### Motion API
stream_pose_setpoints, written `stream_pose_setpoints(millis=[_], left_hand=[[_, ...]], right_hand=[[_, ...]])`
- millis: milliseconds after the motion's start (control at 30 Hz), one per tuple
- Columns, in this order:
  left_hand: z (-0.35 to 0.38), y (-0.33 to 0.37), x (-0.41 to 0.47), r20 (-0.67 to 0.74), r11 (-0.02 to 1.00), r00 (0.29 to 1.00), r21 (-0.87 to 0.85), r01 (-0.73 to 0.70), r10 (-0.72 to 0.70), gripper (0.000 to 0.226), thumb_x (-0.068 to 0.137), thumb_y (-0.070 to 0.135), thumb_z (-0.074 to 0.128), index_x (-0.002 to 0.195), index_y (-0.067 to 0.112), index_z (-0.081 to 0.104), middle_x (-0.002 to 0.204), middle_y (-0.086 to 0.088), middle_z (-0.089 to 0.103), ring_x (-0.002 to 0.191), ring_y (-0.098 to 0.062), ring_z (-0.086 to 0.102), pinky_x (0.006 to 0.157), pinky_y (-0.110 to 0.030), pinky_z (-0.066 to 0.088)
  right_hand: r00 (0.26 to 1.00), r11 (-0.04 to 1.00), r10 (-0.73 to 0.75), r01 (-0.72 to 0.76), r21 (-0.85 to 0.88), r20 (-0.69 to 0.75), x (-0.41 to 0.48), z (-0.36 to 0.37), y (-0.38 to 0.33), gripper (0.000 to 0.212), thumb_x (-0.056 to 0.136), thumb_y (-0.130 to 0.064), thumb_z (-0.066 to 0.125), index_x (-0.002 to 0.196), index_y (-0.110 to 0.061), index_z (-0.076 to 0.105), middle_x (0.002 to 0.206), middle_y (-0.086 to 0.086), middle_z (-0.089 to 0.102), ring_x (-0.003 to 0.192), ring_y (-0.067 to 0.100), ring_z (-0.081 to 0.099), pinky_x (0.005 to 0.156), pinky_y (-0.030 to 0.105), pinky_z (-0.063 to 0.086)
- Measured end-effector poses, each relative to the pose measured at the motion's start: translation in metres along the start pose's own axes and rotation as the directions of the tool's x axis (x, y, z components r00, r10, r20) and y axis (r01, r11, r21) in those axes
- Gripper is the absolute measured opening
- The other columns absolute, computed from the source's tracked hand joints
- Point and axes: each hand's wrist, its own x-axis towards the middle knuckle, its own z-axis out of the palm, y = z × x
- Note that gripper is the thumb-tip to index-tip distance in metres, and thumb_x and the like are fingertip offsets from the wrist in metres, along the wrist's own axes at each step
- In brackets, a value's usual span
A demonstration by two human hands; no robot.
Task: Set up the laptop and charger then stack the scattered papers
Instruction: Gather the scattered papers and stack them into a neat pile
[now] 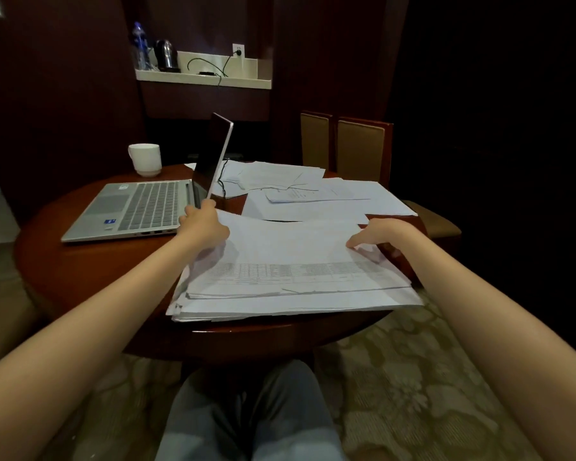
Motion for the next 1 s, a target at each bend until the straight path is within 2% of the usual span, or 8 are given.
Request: stream_pose_setpoints(millis=[200, 333, 400, 500, 667, 800, 867, 1000], left_hand=[[-0.005, -0.019, -0.015, 0.203, 0.965, 0.977, -0.235, 0.118, -0.07, 0.075, 0.089, 0.02, 0.057, 0.148, 0.01, 0.013, 0.138, -0.018, 0.039, 0.083, -0.024, 0.052, 0.066, -0.029, 0.042], [0.002, -0.016, -0.021, 0.174, 0.876, 0.982, -0.461, 0.144, -0.07, 0.07, 0.09, 0.014, 0.054, 0.148, 0.014, 0.015, 0.151, -0.014, 0.024, 0.131, -0.033, 0.035, 0.093, -0.035, 0.037], [0.002, -0.016, -0.019, 0.19, 0.817, 0.979, -0.553, 0.163, -0.067, 0.069, 0.09, 0.011, 0.052, 0.149, 0.014, 0.017, 0.153, -0.013, 0.021, 0.137, -0.032, 0.026, 0.102, -0.039, 0.032], [-0.004, -0.016, -0.018, 0.252, 0.737, 0.965, -0.638, 0.226, -0.077, 0.068, 0.09, 0.006, 0.05, 0.148, 0.014, 0.016, 0.155, -0.011, 0.016, 0.141, -0.033, 0.017, 0.108, -0.044, 0.026], [-0.017, -0.027, -0.015, 0.267, 0.646, 0.96, -0.718, 0.26, -0.09, 0.057, 0.087, -0.001, 0.051, 0.14, 0.006, 0.032, 0.151, -0.015, 0.025, 0.137, -0.032, 0.028, 0.109, -0.038, 0.031], [-0.026, -0.039, -0.019, 0.327, 0.518, 0.936, -0.783, 0.344, -0.126, 0.037, 0.085, -0.003, 0.05, 0.121, 0.004, 0.044, 0.105, -0.016, 0.058, 0.089, -0.025, 0.06, 0.062, -0.025, 0.054], [-0.029, -0.039, -0.026, 0.396, 0.576, 0.914, -0.727, 0.373, -0.093, 0.023, 0.086, -0.001, 0.053, 0.108, 0.003, 0.05, 0.084, -0.012, 0.061, 0.07, -0.023, 0.06, 0.045, -0.022, 0.053], [-0.025, -0.036, -0.031, 0.388, 0.746, 0.919, -0.594, 0.302, -0.064, 0.026, 0.083, 0.002, 0.061, 0.108, 0.003, 0.056, 0.095, -0.014, 0.063, 0.081, -0.028, 0.061, 0.072, -0.034, 0.052]], right_hand=[[0.997, 0.963, 0.066, -0.074, 0.259, 0.042, -0.001, 0.001, -0.002, 0.064, 0.088, -0.028, 0.064, 0.139, -0.004, 0.034, 0.122, 0.019, 0.05, 0.108, 0.032, 0.053, 0.093, 0.038, 0.048], [0.987, 0.878, 0.108, -0.153, 0.453, 0.122, -0.001, -0.004, 0.007, 0.054, 0.085, -0.015, 0.066, 0.132, -0.001, 0.041, 0.086, 0.015, 0.047, 0.077, 0.024, 0.05, 0.081, 0.034, 0.043], [0.987, 0.882, 0.116, -0.156, 0.446, 0.116, -0.002, -0.002, 0.011, 0.048, 0.084, -0.01, 0.065, 0.127, 0.0, 0.045, 0.093, 0.018, 0.049, 0.086, 0.024, 0.053, 0.079, 0.034, 0.045], [0.991, 0.907, 0.111, -0.133, 0.4, 0.078, -0.004, 0.002, 0.007, 0.033, 0.086, -0.007, 0.062, 0.117, -0.001, 0.051, 0.076, 0.011, 0.04, 0.064, 0.018, 0.039, 0.065, 0.027, 0.04], [0.997, 0.961, 0.055, -0.067, 0.269, 0.051, -0.01, 0.004, -0.007, 0.047, 0.087, -0.013, 0.061, 0.131, -0.007, 0.046, 0.127, 0.017, 0.043, 0.115, 0.035, 0.046, 0.093, 0.038, 0.045], [0.998, 0.976, 0.017, -0.031, 0.216, 0.065, -0.015, 0.002, -0.016, 0.051, 0.088, -0.012, 0.06, 0.136, -0.008, 0.044, 0.144, 0.017, 0.032, 0.128, 0.04, 0.036, 0.097, 0.042, 0.041], [0.997, 0.975, 0.02, -0.034, 0.219, 0.069, -0.018, 0.005, -0.017, 0.052, 0.089, -0.013, 0.06, 0.137, -0.008, 0.043, 0.135, 0.017, 0.037, 0.121, 0.037, 0.04, 0.097, 0.04, 0.041], [0.996, 0.971, 0.045, -0.062, 0.229, 0.082, -0.017, 0.013, -0.018, 0.058, 0.09, -0.011, 0.06, 0.142, -0.005, 0.035, 0.143, 0.02, 0.033, 0.128, 0.039, 0.037, 0.097, 0.039, 0.039]])
